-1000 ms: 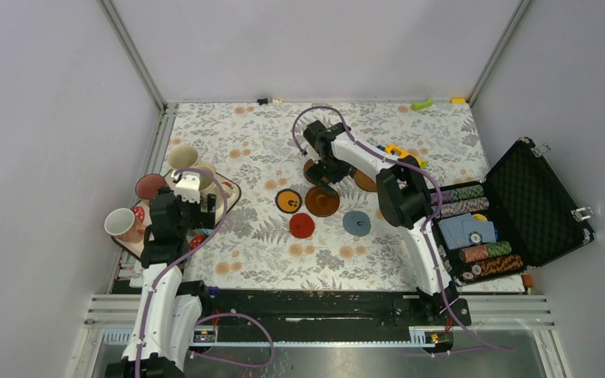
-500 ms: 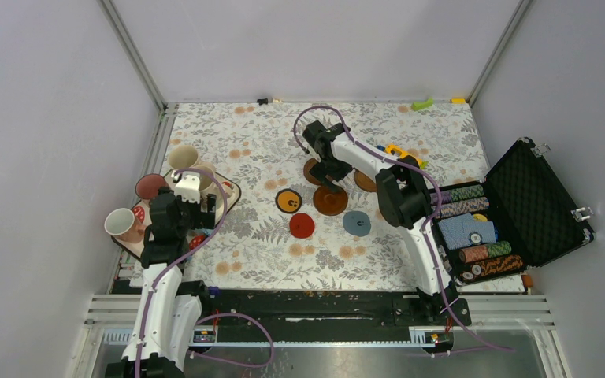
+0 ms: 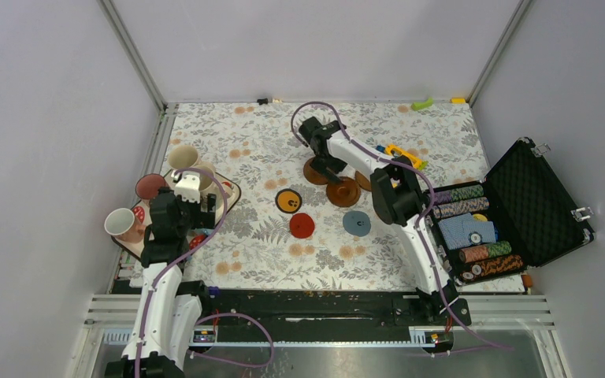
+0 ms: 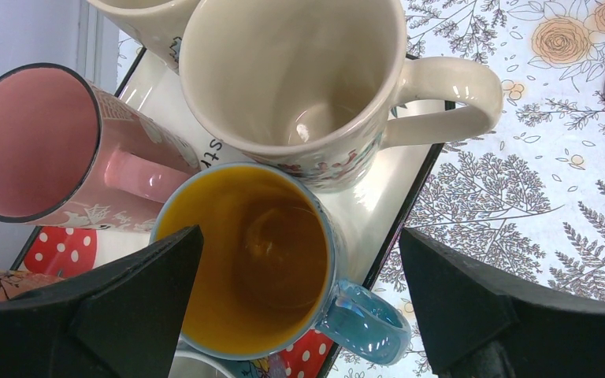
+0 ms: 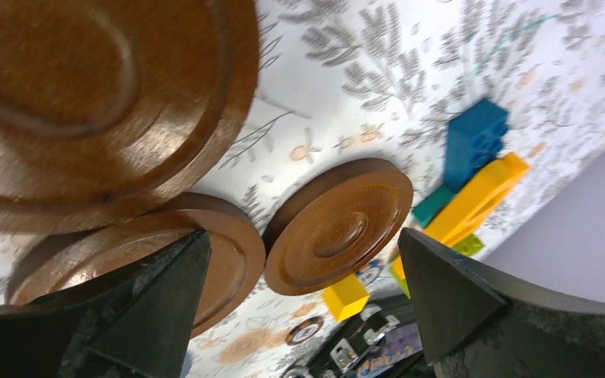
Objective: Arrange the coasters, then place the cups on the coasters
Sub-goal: Move the coaster to the center of the board.
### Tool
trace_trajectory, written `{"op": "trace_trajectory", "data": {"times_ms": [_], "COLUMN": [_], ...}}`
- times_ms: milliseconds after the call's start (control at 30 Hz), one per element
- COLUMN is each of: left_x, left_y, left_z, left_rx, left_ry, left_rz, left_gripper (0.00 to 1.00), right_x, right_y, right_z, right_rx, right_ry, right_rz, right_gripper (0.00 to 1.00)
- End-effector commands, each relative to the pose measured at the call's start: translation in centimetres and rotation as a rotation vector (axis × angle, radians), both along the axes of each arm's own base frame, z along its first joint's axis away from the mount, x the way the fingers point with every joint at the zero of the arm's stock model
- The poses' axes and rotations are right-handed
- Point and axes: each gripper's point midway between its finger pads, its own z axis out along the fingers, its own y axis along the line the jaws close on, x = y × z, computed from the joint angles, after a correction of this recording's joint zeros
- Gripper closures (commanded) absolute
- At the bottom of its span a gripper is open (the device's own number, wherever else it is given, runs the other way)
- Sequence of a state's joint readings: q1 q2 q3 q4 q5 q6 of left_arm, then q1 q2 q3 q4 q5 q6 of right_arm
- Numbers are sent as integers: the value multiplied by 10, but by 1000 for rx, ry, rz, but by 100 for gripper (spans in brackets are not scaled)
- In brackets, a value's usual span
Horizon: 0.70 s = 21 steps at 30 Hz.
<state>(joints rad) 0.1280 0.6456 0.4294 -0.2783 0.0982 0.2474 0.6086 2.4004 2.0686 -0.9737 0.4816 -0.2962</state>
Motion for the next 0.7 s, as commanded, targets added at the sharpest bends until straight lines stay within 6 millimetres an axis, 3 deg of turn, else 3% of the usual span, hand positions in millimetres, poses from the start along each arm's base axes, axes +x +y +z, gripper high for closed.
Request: {"op": "trace_trajectory", "data": {"times_ms": [0,167,333,533,667], "left_x": [11,10,11,11,11], "left_y": [4,6,7,7,8], "left_z": [18,20,21,20,20], "left_rx": [17,23,27,26,26], "left_ry": [-66,-73,-85,-79,-80], "left_rz": [4,16,21,23,26], "left_gripper": [1,1,1,1,1], "right_x": [38,63,75,69,62], "right_y": [-4,8,33,63,72], "right_z": [12,24,33,33,50], "right_rx": [-84,-77,20,74,99], "right_ry": [-132,-194,-212,-215,-232], "right_rz": [8,36,67,122,129], "right_gripper": [2,0,0,0,0]}}
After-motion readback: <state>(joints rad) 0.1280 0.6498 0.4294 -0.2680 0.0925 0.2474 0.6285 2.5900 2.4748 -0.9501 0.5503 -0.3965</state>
